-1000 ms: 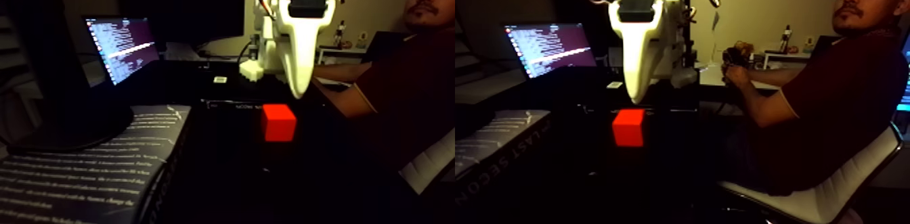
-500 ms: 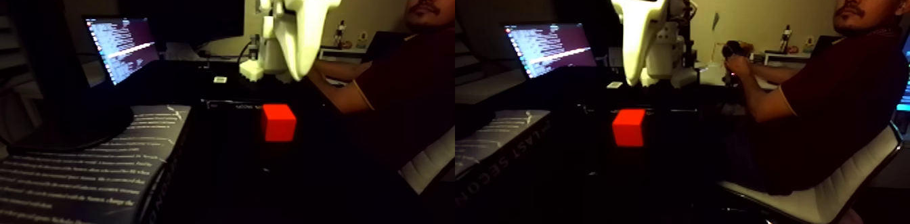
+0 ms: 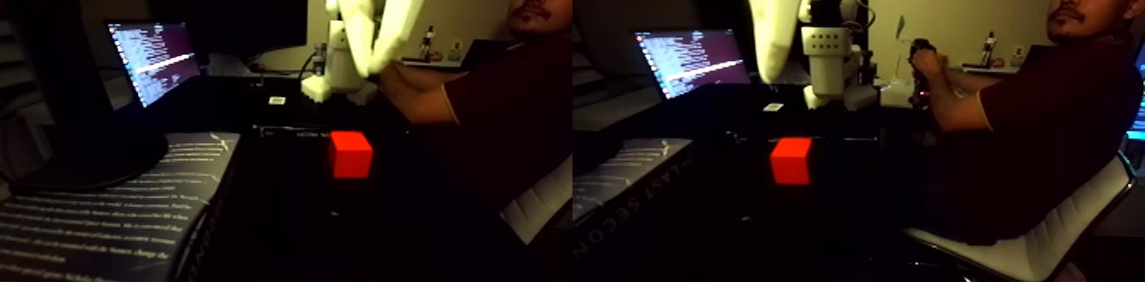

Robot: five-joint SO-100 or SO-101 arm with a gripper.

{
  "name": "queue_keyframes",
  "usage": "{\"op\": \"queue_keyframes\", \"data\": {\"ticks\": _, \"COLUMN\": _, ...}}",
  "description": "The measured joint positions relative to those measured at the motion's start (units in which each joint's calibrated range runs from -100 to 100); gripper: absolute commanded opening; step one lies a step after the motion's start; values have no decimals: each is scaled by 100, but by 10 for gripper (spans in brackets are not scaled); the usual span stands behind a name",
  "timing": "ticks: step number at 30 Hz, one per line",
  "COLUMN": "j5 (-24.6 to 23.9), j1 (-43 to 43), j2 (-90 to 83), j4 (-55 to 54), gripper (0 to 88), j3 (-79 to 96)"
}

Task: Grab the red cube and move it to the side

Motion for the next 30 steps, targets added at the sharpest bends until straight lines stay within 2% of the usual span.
{"op": "queue_keyframes", "data": {"ticks": 3, "j5": 519, "j1": 62, "j2": 513, "j4": 808, "gripper": 8, "j3": -708}}
{"op": "queue_keyframes", "data": {"ticks": 5, "j5": 687, "j1": 93, "j2": 774, "j4": 1240, "gripper": 8, "j3": -898}}
{"op": "queue_keyframes", "data": {"ticks": 10, "j5": 1227, "j1": 185, "j2": 1136, "j4": 1575, "gripper": 8, "j3": -708}}
{"op": "queue_keyframes", "data": {"ticks": 30, "j5": 1788, "j1": 278, "j2": 1658, "j4": 1289, "gripper": 8, "j3": -490}}
